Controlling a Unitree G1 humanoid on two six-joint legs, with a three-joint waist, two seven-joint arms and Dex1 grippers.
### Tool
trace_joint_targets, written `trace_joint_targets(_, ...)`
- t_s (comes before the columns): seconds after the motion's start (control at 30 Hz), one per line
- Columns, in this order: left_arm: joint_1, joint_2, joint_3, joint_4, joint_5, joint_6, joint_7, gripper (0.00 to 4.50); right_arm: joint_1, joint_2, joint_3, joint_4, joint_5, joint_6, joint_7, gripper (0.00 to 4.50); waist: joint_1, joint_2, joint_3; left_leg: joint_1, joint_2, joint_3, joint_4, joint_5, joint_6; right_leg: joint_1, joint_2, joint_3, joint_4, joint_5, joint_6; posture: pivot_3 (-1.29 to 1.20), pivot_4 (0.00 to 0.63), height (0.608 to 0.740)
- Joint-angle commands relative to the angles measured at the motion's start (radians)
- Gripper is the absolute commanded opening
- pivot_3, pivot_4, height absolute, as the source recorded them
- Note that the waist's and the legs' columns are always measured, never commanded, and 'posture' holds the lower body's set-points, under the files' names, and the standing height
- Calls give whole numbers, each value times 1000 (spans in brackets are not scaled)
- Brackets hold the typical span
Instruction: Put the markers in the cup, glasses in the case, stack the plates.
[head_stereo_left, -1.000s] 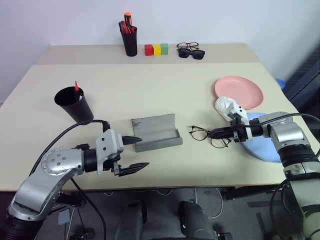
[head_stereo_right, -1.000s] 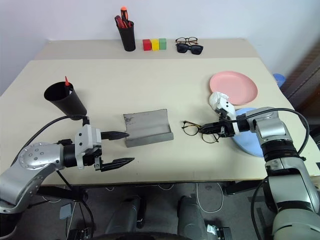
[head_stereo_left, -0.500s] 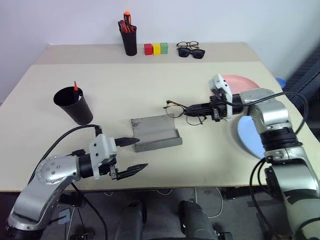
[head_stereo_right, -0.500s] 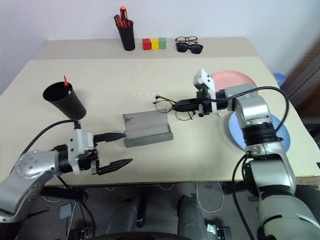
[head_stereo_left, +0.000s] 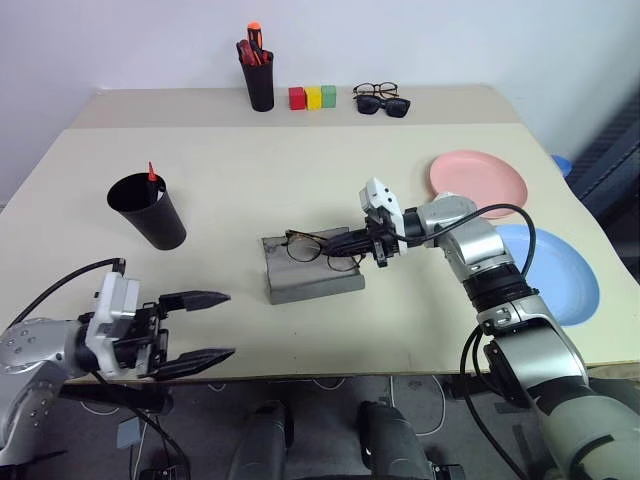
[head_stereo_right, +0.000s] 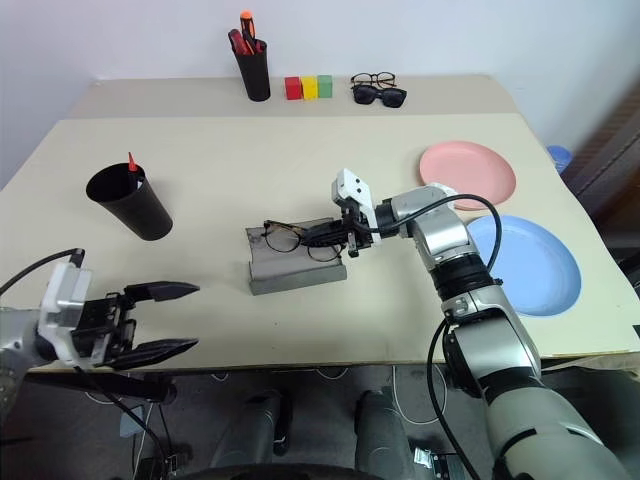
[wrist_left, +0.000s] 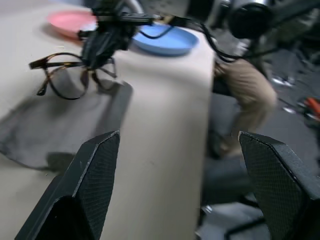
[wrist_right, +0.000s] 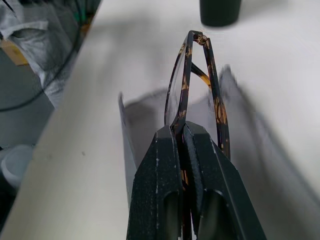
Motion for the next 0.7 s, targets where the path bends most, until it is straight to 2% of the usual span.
trace_joint_targets(0.03, -28, 19, 12, -5, -14, -3, -33, 3899, -26, 25, 5, 49, -24, -70, -3, 12, -1, 0, 0, 0, 0, 0, 0, 0, 0, 0, 0, 0, 0, 0, 0, 0, 150, 740)
trace_joint_targets(0.17, -52, 6, 1, -23, -14, 9, -12, 3899, -26, 21, 18, 89, -49, -88, 22, 12, 0, 0, 0, 0, 0, 0, 0, 0, 0, 1, 0, 0, 0, 0, 0, 0, 150, 740)
trace_joint_targets(0.3, -64, -7, -3, -35, -18, 31, 29, 3899, -14, -4, 35, 77, -62, -67, 71, 1442, 0, 0, 0, 0, 0, 0, -1, 0, 0, 1, 0, 0, 0, 0, 0, 0, 150, 740)
trace_joint_targets(0.47, -130, -20, -33, 7, 20, 42, 98, 3899, 13, -33, 11, 12, -58, -66, 56, 4073, 3, 0, 0, 0, 0, 0, -1, 0, 0, 1, 0, 0, 1, 0, 0, 0, 150, 740)
trace_joint_targets(0.5, -154, -24, -45, 19, 33, 45, 118, 3899, 21, -49, 0, -22, -46, -49, 59, 4434, 3, 0, 0, 0, 0, 0, -1, 0, 0, 1, 0, 0, 1, 0, 0, 0, 150, 740)
trace_joint_targets(0.7, -319, -70, -124, 114, 112, 47, 213, 3899, 163, -190, -111, -354, 61, 102, 24, 4434, 10, 0, 0, 0, 0, 0, -1, 1, 0, 2, 0, 0, 0, 0, 0, 0, 150, 740)
